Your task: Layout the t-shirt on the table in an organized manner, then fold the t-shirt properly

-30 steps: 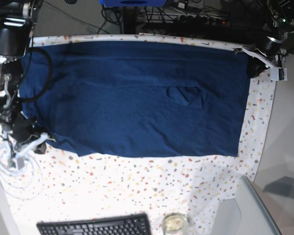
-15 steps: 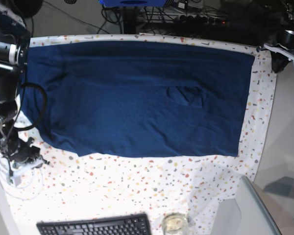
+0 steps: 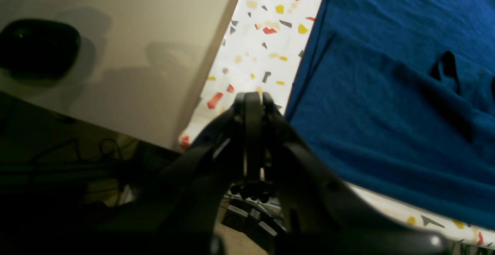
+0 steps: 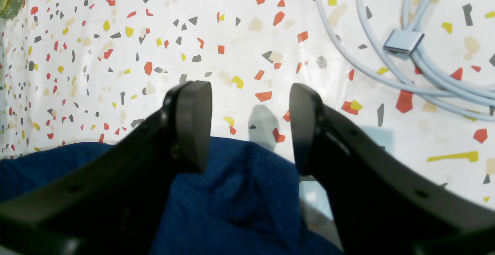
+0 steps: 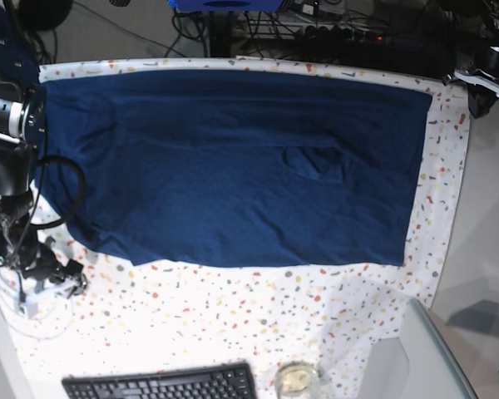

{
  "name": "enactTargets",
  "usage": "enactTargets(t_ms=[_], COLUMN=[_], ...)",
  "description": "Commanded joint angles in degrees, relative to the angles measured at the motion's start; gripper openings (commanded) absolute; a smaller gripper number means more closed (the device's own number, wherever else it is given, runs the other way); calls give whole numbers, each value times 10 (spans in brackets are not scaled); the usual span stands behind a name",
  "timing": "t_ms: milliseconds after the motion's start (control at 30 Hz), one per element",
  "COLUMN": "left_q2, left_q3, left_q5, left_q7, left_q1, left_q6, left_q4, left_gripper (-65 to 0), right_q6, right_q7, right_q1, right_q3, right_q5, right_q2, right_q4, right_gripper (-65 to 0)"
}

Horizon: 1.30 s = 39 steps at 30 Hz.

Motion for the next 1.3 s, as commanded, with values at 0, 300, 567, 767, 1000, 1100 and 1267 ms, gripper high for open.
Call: enactTargets(t_ms=[0, 300, 567, 767, 1000, 1100, 1267], left_q2=[-6, -1, -1, -2, -2, -2, -3], left_q3=[-5, -5, -5, -5, 0, 0, 0], left_q5=[-8, -8, -7, -7, -7, -6, -4], left_q7=[-11, -11, -11, -11, -11, -11, -11], left_q1=[3, 5, 2, 1, 0, 0, -1], left_q6=[-2, -2, -2, -2, -2, -2, -2], left_q4=[10, 9, 9, 9, 9, 9, 9], left_gripper=[-650, -650, -650, -650, -650, -650, -650], right_q6=[1, 0, -70, -86, -86, -86, -86], right_q7=[17, 97, 121, 120, 119, 118, 75], right_q1=[18, 9, 7, 1, 0, 0, -42], right_q3=[1, -105, -140, -140, -140, -140, -135], right_q5=[5, 4, 4, 4, 5, 6, 8], right_q2=[9, 10, 9, 9, 9, 9, 9], right_q4=[8, -72, -109, -109, -107, -104, 4], right_gripper=[-339, -336, -336, -362, -633, -650, -647])
